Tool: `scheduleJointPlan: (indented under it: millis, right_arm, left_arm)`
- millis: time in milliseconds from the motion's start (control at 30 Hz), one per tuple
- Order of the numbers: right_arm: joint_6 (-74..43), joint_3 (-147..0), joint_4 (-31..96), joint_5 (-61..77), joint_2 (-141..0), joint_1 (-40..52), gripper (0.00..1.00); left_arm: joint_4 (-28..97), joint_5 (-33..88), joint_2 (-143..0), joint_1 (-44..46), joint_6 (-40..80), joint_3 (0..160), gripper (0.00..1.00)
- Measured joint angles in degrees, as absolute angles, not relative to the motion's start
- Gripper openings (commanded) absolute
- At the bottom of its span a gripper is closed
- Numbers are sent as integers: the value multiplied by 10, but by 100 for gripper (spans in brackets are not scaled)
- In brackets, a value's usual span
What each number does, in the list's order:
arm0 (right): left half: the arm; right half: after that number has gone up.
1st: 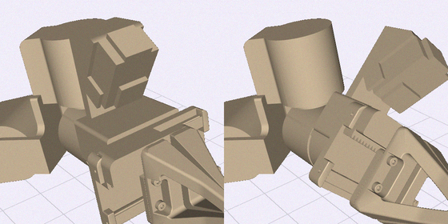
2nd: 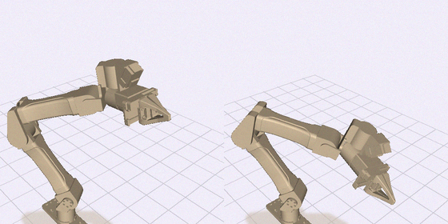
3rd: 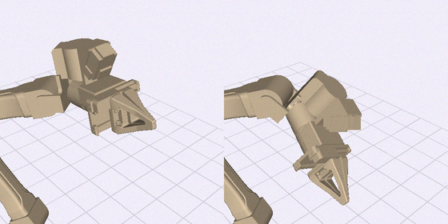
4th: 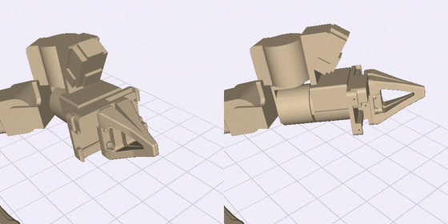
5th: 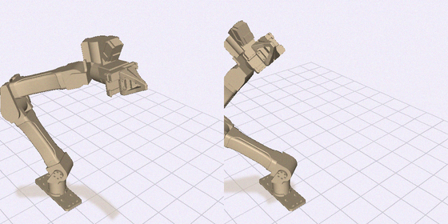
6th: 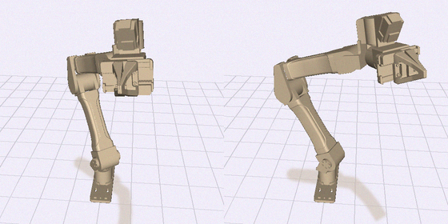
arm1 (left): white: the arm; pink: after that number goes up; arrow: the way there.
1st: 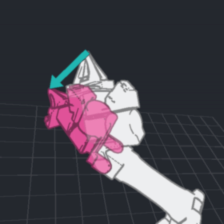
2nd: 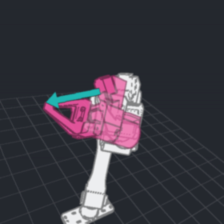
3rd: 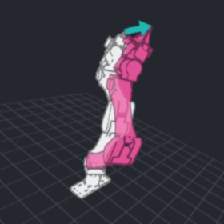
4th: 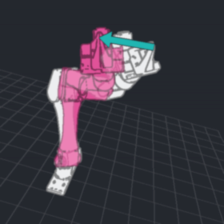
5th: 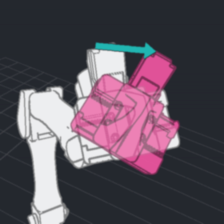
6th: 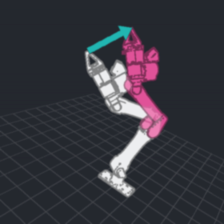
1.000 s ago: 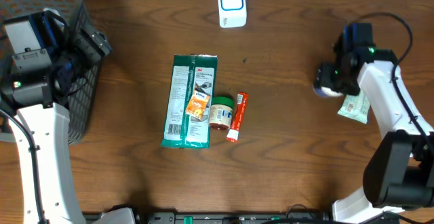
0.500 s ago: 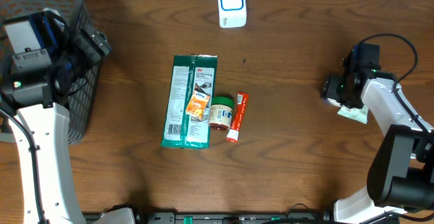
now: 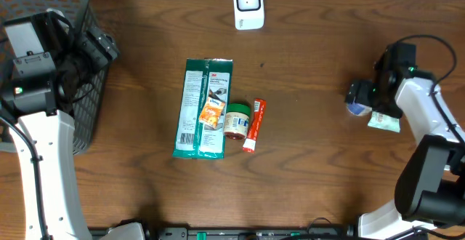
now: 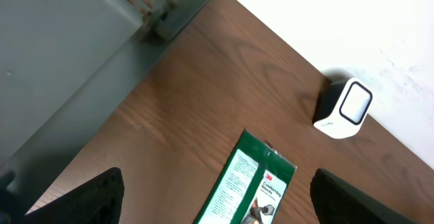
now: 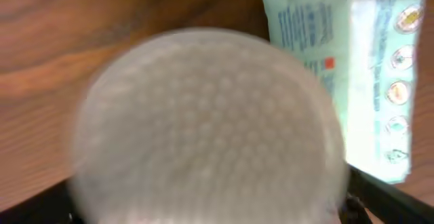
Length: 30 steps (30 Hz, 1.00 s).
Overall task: Scan the item barcode
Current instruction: 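Carry the swab tub right and set it beside the wipe pack, then move the right gripper left over the red stick packet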
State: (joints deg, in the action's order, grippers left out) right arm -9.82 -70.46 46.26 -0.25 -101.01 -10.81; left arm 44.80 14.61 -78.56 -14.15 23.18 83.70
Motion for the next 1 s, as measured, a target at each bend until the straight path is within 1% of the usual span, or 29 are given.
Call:
scheduleJointPlan:
  millis: [100, 300, 433, 600, 733, 933, 1000]
  right_arm:
    - [-98, -768, 530, 14, -1010, -108, 99]
    - [-93, -808, 571, 69, -1010, -102, 99]
    - [-64, -808, 574, 143, -1010, -69, 99]
    - [-55, -808, 564, 204, -1010, 3, 99]
    - [-100, -808, 523, 221, -1010, 69, 99]
    - [-230, -787, 493, 207, -1010, 173, 99]
    - [-272, -771, 486, 190, -1010, 203, 89]
  left_arm:
    - [448, 146, -786, -142, 232, 837, 86]
    - [448, 146, -786, -142, 232, 837, 86]
    - [448, 146, -786, -142, 232, 837, 86]
    - [448, 146, -786, -142, 232, 837, 86]
    - [448, 146, -786, -142, 232, 837, 86]
    - [448, 146, -786, -142, 232, 837, 86]
    - [448, 146, -786, -142, 232, 837, 86]
